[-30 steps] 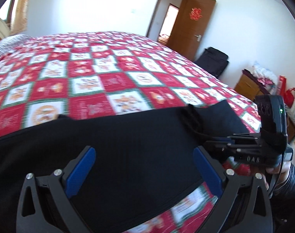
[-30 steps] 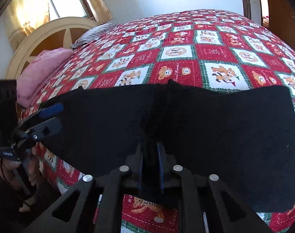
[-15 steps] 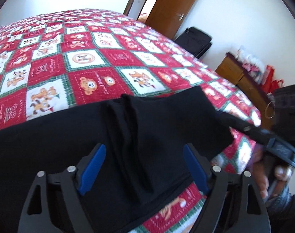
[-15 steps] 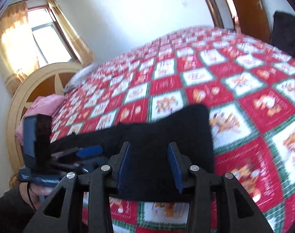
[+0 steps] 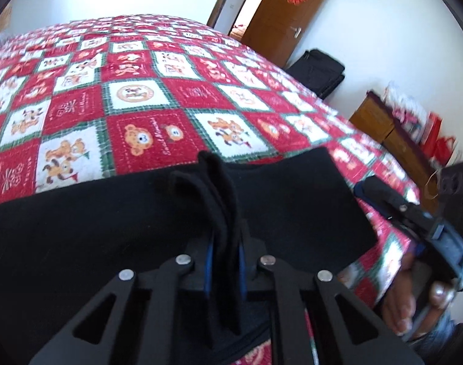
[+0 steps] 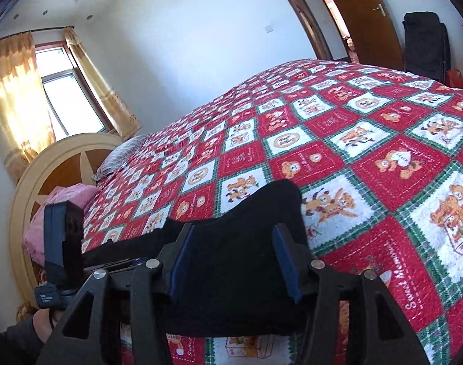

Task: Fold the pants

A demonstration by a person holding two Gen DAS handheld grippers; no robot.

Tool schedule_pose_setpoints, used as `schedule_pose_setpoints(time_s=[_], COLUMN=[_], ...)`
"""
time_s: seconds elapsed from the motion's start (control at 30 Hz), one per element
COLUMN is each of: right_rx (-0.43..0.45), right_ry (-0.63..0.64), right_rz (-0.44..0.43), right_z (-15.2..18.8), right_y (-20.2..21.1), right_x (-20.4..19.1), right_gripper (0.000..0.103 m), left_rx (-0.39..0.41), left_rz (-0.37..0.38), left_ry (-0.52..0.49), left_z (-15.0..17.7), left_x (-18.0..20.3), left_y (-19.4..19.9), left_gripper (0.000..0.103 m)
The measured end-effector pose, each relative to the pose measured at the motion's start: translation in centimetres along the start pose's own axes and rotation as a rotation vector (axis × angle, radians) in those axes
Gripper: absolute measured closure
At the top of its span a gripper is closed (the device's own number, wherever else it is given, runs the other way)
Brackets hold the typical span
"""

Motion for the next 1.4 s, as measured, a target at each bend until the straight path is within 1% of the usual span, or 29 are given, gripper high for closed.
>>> schedule_pose_setpoints(time_s=[0.1, 0.2, 0.37, 0.57, 0.63, 0.7, 0.8, 0.93, 1.0, 1.07, 1.17, 1.27, 1.33, 1.4], right_rx=[0.035, 0.039, 0.023, -0.011, -0.013, -0.019, -0.052, -0.094, -0.117, -0.141, -0.105, -0.154, -0.231, -0.270], right_ry=[-0.018, -0.026, -0.019, 0.006, 0.014, 0.021, 0.054, 0.136, 0.165, 0.152, 0.124, 0.100, 0.110, 0.134], right_rz=[0.017, 0.036, 0.028, 0.005, -0.005, -0.030, -0.086, -0.145, -0.137, -0.123, -0.123, -0.132, -0.106, -0.077], right_z=[-0.4, -0.5, -0.1, 0.6, 0.7, 0.8, 1.4, 2.5, 3.0, 3.3, 2.6, 3.0, 4.1, 4.8], right_y=[0.3, 0.3, 0.0, -0.4, -0.4, -0.4, -0.6, -0.7, -1.0, -1.5, -1.2, -1.9, -3.1, -3.9], right_x=[0.6, 1.1, 0.9, 0.2, 0.0, -0.5, -1.8, -3.9, -4.3, -3.9, -3.2, -2.8, -2.5, -2.3], right_gripper=[0.046, 0.044, 0.043, 0.043, 0.043, 0.043, 0.043, 0.043, 0.043, 0.043, 0.043, 0.043, 0.043, 0.043], left_rx=[0.033, 0.049, 0.071, 0.062, 0.059, 0.053, 0.053, 0.081, 0.084, 0.088, 0.086, 0.080, 0.083, 0.085], left_rz=[0.009, 0.013, -0.034, -0.061, -0.068, -0.077, -0.093, -0.087, -0.096, -0.098, -0.099, -0.107, -0.115, -0.113], left_ry=[0.009, 0.050, 0.095, 0.149, 0.152, 0.157, 0.153, 0.150, 0.146, 0.158, 0.162, 0.150, 0.149, 0.158], left_z=[-0.6, -1.0, -0.7, 0.4, 0.7, 1.1, 1.6, 1.5, 1.4, 1.5, 1.8, 2.0, 2.2, 2.2], left_x=[-0.3, -1.3, -3.6, -5.9, -6.3, -6.7, -7.1, -7.4, -7.6, -8.0, -8.3, -8.1, -8.2, -8.3], left_y=[1.8, 3.4, 5.1, 5.0, 5.0, 4.7, 4.6, 5.3, 5.4, 5.4, 5.4, 5.1, 5.1, 5.2], left_gripper=[0.090, 0.090, 0.090, 0.090, 0.090, 0.090, 0.090, 0.090, 0.090, 0.090, 0.090, 0.089, 0.084, 0.084])
Point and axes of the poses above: each gripper's, at about its wrist camera, not at the fingertips, and y roughly against the way its jaws point, x to its right, z to its underside, the point moved 3 cm from there along -y, roughly the way its jaws point, and after that the axes turned 12 degrees about x, right-handed, at the moved point
